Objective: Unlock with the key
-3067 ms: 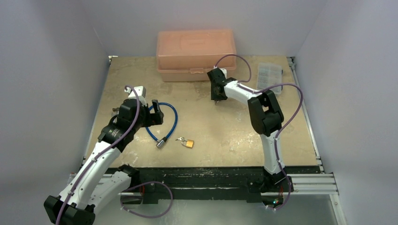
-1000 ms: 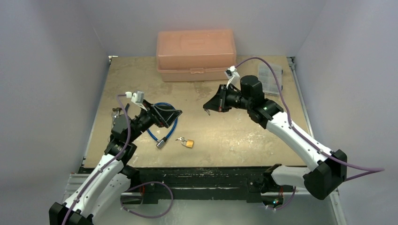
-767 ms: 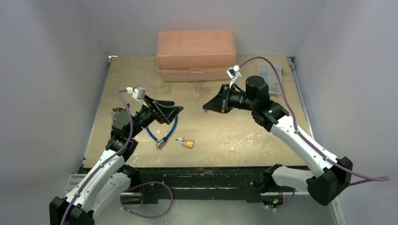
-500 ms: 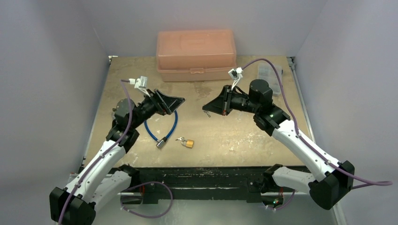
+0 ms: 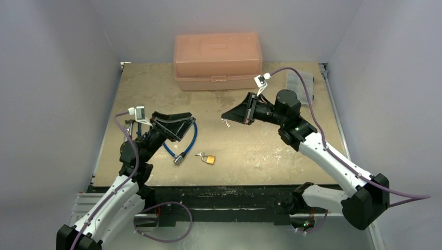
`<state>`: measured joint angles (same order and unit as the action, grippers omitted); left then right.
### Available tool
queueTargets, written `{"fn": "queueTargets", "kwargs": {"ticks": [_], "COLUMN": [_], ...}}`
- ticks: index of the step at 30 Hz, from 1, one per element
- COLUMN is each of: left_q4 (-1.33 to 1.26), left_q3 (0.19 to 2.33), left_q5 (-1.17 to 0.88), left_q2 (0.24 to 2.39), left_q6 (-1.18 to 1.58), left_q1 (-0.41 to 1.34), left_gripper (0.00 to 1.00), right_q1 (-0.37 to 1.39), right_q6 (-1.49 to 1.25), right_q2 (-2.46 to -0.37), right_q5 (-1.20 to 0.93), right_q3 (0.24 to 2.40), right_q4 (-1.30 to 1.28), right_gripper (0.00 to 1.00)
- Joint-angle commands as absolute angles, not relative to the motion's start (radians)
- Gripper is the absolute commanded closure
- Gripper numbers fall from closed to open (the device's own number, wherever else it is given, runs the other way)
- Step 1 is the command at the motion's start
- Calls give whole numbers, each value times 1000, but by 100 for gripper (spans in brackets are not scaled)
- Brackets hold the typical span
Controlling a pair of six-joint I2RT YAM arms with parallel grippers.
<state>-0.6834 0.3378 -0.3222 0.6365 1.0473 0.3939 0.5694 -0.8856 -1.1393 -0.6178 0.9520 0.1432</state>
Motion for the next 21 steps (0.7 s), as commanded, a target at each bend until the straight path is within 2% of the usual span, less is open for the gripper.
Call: {"fn": "queueTargets", "kwargs": {"ticks": [1, 10, 21], "left_q4": [-874, -1479, -1684], "left_q3": [304, 191, 264], "left_q5": [-313, -272, -342], "left_q2": [651, 951, 1192], "left_q6": [847, 740, 605], "left_q1": [408, 564, 649], "left_gripper": [30, 30, 31], "right_q1": [575, 578, 580], "right_q6": [-1040, -1087, -1127], "right_q2": [-1146, -1148, -1118], "right_q5": [-574, -533, -546], "right_q3": [994, 1029, 1005], "right_q4": [186, 203, 217], "right_gripper": [100, 100, 100]}}
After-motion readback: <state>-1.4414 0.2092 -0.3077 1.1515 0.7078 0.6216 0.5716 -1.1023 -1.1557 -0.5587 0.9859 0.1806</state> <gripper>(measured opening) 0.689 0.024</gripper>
